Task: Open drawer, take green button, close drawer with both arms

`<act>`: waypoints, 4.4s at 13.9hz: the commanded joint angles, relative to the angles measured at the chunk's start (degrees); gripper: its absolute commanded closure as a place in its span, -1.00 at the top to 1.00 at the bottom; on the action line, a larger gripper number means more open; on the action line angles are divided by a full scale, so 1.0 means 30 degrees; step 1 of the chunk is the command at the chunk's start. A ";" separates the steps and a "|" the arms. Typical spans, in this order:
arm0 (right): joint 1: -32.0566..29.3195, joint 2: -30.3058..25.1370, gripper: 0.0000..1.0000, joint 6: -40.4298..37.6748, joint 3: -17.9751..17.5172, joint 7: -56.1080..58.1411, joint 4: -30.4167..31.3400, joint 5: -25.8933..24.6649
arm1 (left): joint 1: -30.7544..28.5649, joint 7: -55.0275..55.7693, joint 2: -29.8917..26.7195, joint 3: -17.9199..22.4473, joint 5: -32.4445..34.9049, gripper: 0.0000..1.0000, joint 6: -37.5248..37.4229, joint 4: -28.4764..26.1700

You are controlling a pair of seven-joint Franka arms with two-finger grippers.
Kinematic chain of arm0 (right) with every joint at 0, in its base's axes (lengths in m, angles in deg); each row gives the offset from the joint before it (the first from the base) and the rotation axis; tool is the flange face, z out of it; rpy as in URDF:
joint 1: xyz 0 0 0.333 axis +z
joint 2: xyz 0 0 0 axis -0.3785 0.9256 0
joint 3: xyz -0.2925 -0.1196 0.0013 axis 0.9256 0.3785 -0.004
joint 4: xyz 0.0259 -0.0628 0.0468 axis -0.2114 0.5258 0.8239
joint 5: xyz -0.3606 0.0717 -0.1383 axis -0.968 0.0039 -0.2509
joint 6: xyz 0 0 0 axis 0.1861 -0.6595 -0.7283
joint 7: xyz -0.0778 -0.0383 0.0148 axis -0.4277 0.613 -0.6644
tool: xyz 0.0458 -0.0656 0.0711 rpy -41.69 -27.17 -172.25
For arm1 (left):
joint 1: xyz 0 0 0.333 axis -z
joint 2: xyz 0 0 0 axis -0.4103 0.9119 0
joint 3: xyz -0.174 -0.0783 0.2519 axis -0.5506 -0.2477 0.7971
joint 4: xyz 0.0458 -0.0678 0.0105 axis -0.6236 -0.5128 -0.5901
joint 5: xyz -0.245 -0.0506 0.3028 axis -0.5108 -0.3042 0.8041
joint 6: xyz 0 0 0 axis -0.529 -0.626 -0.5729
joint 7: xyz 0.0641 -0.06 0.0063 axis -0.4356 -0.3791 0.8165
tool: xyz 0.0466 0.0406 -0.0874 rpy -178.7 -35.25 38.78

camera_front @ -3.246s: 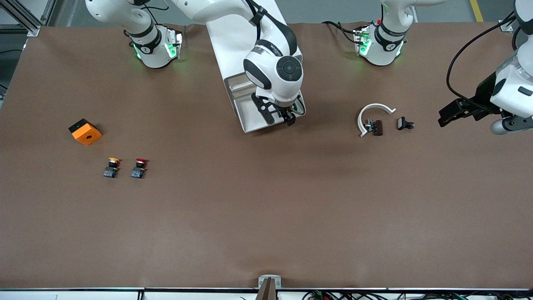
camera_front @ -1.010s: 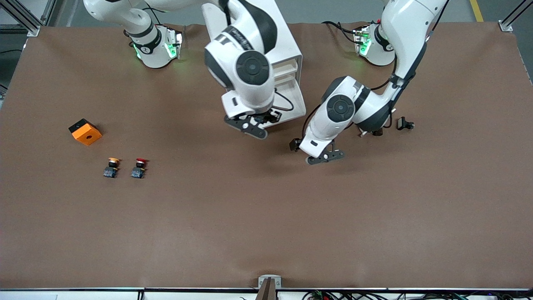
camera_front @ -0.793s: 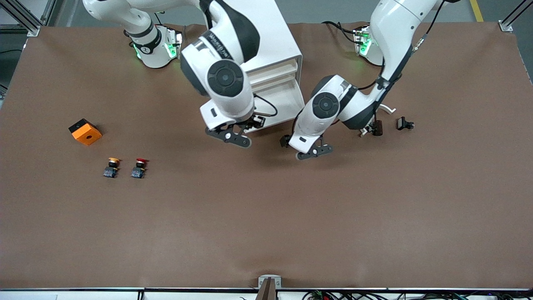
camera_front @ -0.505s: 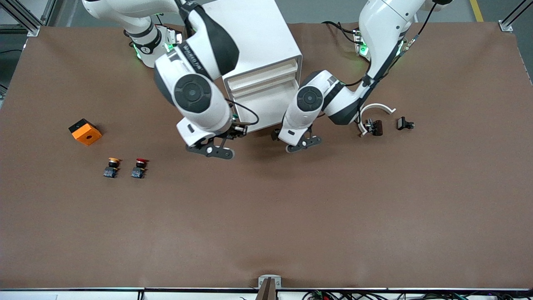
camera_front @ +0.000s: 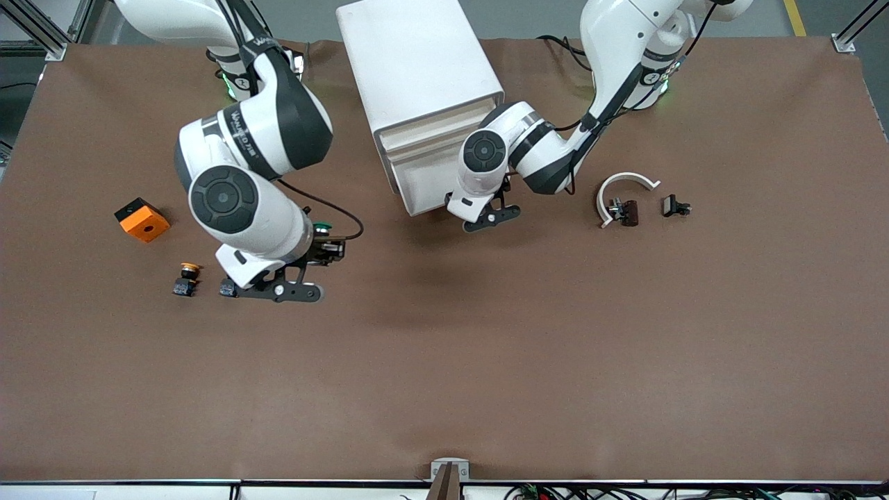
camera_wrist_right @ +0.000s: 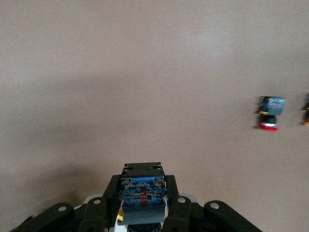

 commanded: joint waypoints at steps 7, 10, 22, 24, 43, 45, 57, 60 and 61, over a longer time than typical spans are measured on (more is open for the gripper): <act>-0.3067 -0.2523 -1.00 0.7597 -0.0334 0.1778 0.8219 -0.0461 | 0.0063 0.0813 0.0721 -0.1779 -0.0500 1.00 -0.0477 0.0264; -0.3423 -0.2642 -1.00 0.9940 -0.0304 0.1931 1.0126 -0.0461 | 0.0237 0.0842 0.0809 -0.2161 -0.1060 1.00 -0.0477 0.0235; -0.4184 -0.2408 -1.00 1.6746 -0.0275 0.2283 1.5316 -0.1135 | -0.1512 0.2102 0.0489 -0.2074 -0.2176 1.00 -0.1294 0.1812; -0.4419 -0.2437 -1.00 1.6746 -0.0275 0.2254 1.5493 -0.1135 | -0.2802 0.2073 0.0371 -0.2103 -0.1331 1.00 -0.2317 0.2808; -0.4449 -0.0738 -1.00 1.8328 -0.0246 0.1990 1.5640 -0.1194 | -1.1123 -0.7763 -0.4870 -0.2366 0.5095 1.00 -0.8853 0.7529; -0.4449 -0.0650 -1.00 1.8357 -0.0246 0.1990 1.5611 -0.1194 | -1.1508 -0.9577 -0.6275 -0.1959 0.2905 1.00 -0.9437 0.7413; -0.4653 -0.1349 1.00 1.6784 -0.0246 0.2223 1.4882 -0.1223 | -0.8376 -1.8639 -1.3045 0.5920 -0.0004 1.00 -1.2723 0.3635; -0.4712 -0.2055 1.00 1.3154 -0.0246 0.2924 1.3098 -0.1223 | -0.8375 -1.9079 -1.3369 0.6129 -0.0036 1.00 -1.3279 0.3633; -0.4741 -0.2085 1.00 1.2157 -0.0246 0.3130 1.2395 -0.1223 | -0.8520 -1.9079 -1.3399 0.6100 -0.0036 1.00 -1.3280 0.3633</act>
